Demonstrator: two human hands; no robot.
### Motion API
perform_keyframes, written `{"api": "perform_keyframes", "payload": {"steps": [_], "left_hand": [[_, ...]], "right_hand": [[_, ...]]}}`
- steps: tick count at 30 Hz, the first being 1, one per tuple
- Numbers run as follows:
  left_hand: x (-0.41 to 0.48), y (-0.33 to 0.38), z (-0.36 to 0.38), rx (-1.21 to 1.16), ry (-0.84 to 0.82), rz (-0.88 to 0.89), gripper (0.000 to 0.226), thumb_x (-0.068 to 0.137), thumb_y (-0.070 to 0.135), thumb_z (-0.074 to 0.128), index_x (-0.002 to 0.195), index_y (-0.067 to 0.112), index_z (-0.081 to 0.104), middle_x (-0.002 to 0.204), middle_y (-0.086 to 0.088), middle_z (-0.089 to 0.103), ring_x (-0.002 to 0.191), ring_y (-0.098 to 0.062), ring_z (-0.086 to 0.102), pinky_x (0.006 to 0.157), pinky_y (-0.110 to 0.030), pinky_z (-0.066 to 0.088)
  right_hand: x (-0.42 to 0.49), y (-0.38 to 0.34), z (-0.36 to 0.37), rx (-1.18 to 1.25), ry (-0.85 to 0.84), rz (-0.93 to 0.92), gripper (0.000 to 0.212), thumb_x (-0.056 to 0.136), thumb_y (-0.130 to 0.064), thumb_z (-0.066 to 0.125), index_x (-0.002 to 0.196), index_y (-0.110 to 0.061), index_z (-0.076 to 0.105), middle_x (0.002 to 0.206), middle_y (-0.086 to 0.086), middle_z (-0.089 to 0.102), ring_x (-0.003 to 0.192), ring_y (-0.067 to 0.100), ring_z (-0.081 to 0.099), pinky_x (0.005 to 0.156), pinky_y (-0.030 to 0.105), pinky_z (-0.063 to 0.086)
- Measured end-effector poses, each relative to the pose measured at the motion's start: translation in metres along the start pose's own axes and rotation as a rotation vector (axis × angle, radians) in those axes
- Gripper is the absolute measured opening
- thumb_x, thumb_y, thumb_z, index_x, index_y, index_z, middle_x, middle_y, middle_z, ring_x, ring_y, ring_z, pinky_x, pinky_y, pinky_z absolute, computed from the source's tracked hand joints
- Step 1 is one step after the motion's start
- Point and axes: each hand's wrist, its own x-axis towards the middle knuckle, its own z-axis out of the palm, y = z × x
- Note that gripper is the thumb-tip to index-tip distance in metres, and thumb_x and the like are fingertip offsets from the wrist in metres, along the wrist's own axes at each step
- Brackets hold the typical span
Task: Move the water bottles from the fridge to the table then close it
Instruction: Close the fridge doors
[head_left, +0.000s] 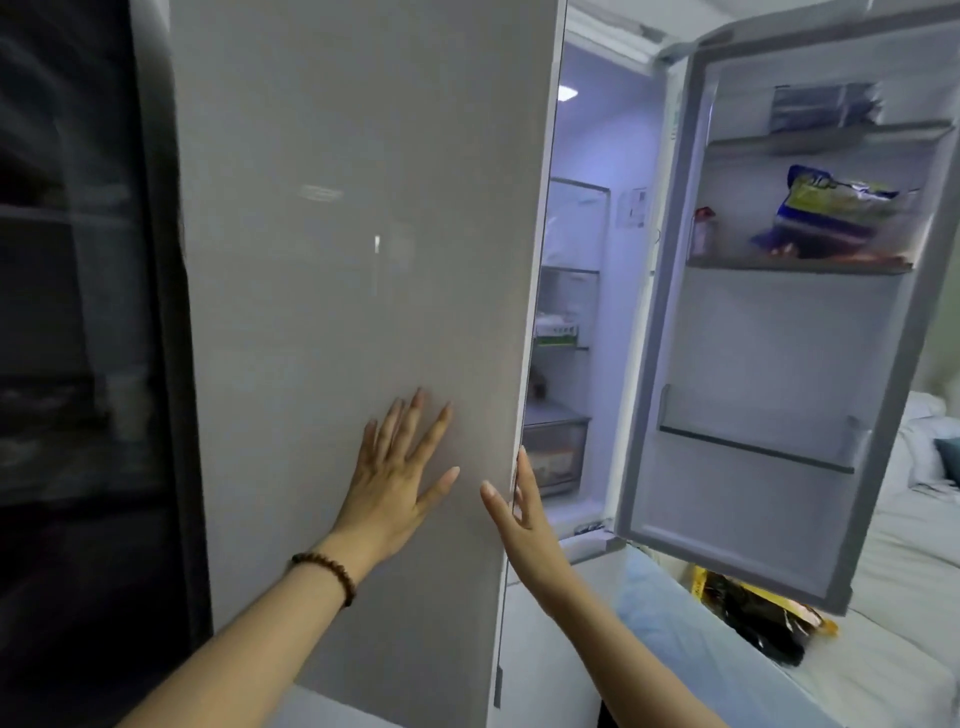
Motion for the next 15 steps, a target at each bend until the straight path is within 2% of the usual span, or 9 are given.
{"api": "perform_keyframes", "payload": {"steps": [2, 3, 4, 6, 8, 9, 12, 15], "left_hand": [[0.022, -0.004, 0.017, 0.05, 0.039, 0.0, 0.066, 0.085, 0.068, -0.001, 0.143, 0.042, -0.02, 0.151, 0.007, -0.034, 0.139, -0.013, -0.031, 0.114, -0.035, -0.019], [0.031, -0.008, 0.027, 0.098, 0.086, 0.019, 0.065, 0.088, 0.066, 0.001, 0.146, 0.04, -0.013, 0.155, 0.004, -0.025, 0.142, -0.017, -0.023, 0.114, -0.037, -0.015], [0.04, -0.012, 0.037, 0.145, 0.132, 0.045, 0.064, 0.091, 0.063, 0.004, 0.148, 0.036, -0.004, 0.158, 0.001, -0.014, 0.144, -0.022, -0.012, 0.114, -0.039, -0.01], [0.057, -0.023, 0.057, 0.209, 0.191, 0.079, 0.062, 0.094, 0.058, 0.01, 0.149, 0.03, 0.01, 0.159, -0.003, 0.001, 0.143, -0.028, 0.004, 0.114, -0.044, -0.001], [0.074, -0.032, 0.076, 0.261, 0.245, 0.089, 0.061, 0.095, 0.056, 0.012, 0.149, 0.028, 0.011, 0.159, -0.004, -0.003, 0.145, -0.028, 0.002, 0.114, -0.048, 0.003], [0.083, -0.036, 0.084, 0.281, 0.276, 0.095, 0.061, 0.095, 0.055, 0.013, 0.149, 0.028, 0.01, 0.159, -0.003, -0.007, 0.146, -0.026, -0.003, 0.114, -0.049, 0.004], [0.103, -0.046, 0.107, 0.315, 0.327, 0.096, 0.062, 0.095, 0.056, 0.014, 0.149, 0.028, 0.007, 0.159, -0.002, -0.012, 0.146, -0.025, -0.009, 0.114, -0.051, 0.005], [0.121, -0.055, 0.126, 0.342, 0.363, 0.075, 0.062, 0.094, 0.057, 0.014, 0.149, 0.03, 0.005, 0.159, 0.0, -0.012, 0.146, -0.024, -0.009, 0.114, -0.052, 0.003]], "right_hand": [[0.024, 0.009, -0.004, 0.019, 0.03, -0.019, 0.08, 0.082, -0.056, 0.058, 0.148, -0.036, 0.017, 0.154, -0.017, 0.025, 0.14, 0.001, 0.027, 0.116, 0.033, 0.026], [0.035, 0.012, -0.008, 0.031, 0.03, -0.011, 0.075, 0.086, -0.051, 0.057, 0.148, -0.035, 0.018, 0.153, -0.015, 0.028, 0.139, 0.003, 0.03, 0.116, 0.036, 0.029], [0.047, 0.016, -0.012, 0.056, 0.025, 0.004, 0.068, 0.09, -0.043, 0.055, 0.148, -0.034, 0.019, 0.152, -0.014, 0.03, 0.137, 0.003, 0.034, 0.114, 0.035, 0.031], [0.068, 0.025, -0.019, 0.114, 0.008, 0.01, 0.06, 0.096, -0.028, 0.05, 0.148, -0.029, 0.021, 0.15, -0.012, 0.035, 0.133, 0.001, 0.04, 0.108, 0.023, 0.038], [0.091, 0.036, -0.025, 0.11, -0.016, -0.016, 0.057, 0.097, -0.023, 0.048, 0.148, -0.025, 0.023, 0.147, -0.012, 0.039, 0.126, -0.008, 0.044, 0.096, 0.01, 0.042], [0.102, 0.042, -0.026, 0.108, -0.028, -0.018, 0.057, 0.096, -0.025, 0.049, 0.147, -0.026, 0.024, 0.145, -0.013, 0.041, 0.123, -0.01, 0.046, 0.094, 0.009, 0.043], [0.131, 0.057, -0.024, 0.101, -0.047, -0.013, 0.059, 0.092, -0.035, 0.054, 0.145, -0.032, 0.028, 0.144, -0.014, 0.043, 0.126, -0.004, 0.046, 0.104, 0.021, 0.041], [0.157, 0.072, -0.021, 0.134, -0.04, 0.003, 0.062, 0.09, -0.039, 0.055, 0.145, -0.034, 0.027, 0.143, -0.016, 0.045, 0.126, -0.005, 0.045, 0.103, 0.016, 0.04]]}}
